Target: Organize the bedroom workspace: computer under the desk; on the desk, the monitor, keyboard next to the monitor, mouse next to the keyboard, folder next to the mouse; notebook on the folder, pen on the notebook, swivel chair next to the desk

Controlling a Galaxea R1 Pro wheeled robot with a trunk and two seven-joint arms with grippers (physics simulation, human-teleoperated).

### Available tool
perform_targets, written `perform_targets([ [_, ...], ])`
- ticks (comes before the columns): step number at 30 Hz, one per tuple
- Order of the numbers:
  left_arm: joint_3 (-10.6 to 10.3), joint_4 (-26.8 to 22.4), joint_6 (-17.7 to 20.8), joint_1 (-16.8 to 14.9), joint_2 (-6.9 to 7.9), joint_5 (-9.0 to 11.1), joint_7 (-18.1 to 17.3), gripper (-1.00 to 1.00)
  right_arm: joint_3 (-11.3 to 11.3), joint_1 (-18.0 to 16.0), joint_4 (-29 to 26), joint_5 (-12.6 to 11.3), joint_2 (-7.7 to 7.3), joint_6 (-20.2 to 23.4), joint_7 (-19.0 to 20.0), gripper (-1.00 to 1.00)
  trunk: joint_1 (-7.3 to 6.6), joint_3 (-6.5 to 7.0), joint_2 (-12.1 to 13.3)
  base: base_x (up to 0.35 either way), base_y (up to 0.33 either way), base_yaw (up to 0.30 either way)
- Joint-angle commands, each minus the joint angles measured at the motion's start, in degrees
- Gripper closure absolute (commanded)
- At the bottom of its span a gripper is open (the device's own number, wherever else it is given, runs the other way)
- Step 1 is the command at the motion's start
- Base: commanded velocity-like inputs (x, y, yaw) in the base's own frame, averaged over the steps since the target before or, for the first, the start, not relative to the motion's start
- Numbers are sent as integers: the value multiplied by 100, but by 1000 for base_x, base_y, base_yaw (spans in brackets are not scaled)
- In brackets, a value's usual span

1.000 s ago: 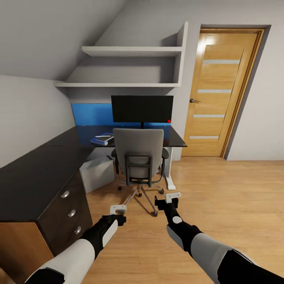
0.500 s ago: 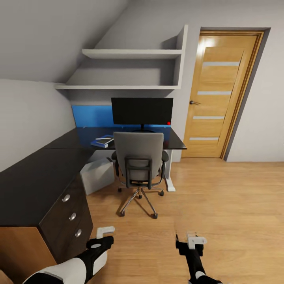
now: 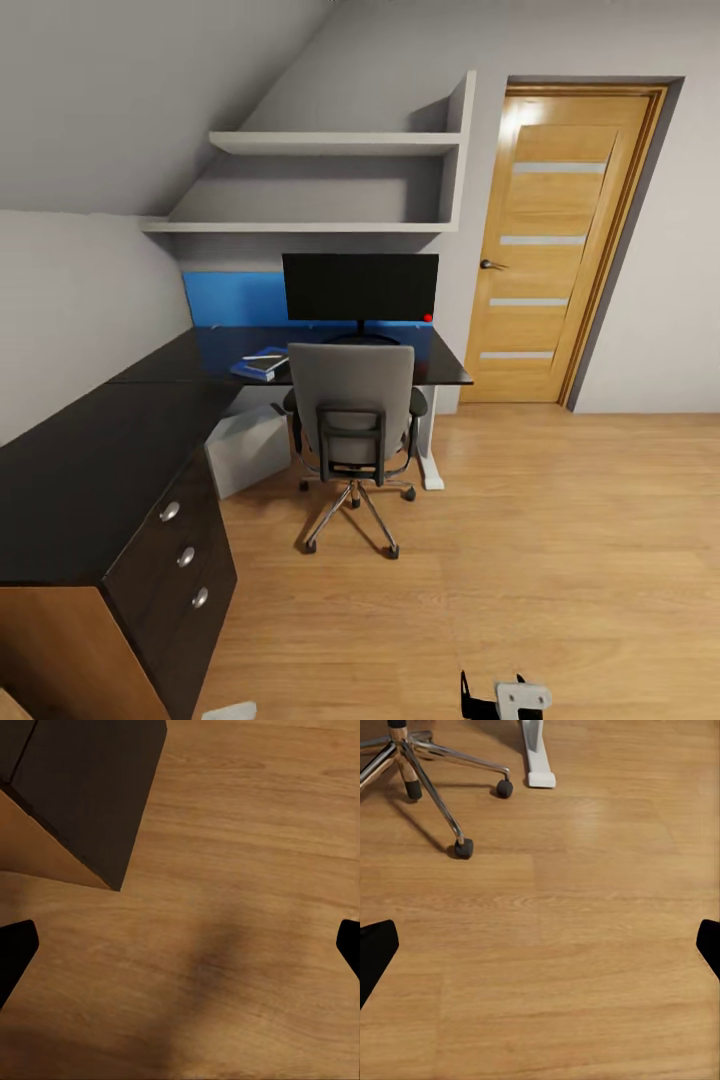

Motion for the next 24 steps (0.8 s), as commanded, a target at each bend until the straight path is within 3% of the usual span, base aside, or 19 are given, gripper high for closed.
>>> perform_targets([
  [1, -53, 3, -34, 31, 0, 41, 17, -100, 45, -1, 7, 4, 5, -11, -55, -100, -23, 13, 39, 0, 0, 0],
  [24, -59, 3, -6, 110, 81, 40, -14, -100, 54, 14, 33, 13, -11, 95, -43, -100, -506, 408, 921, 0, 0, 0],
])
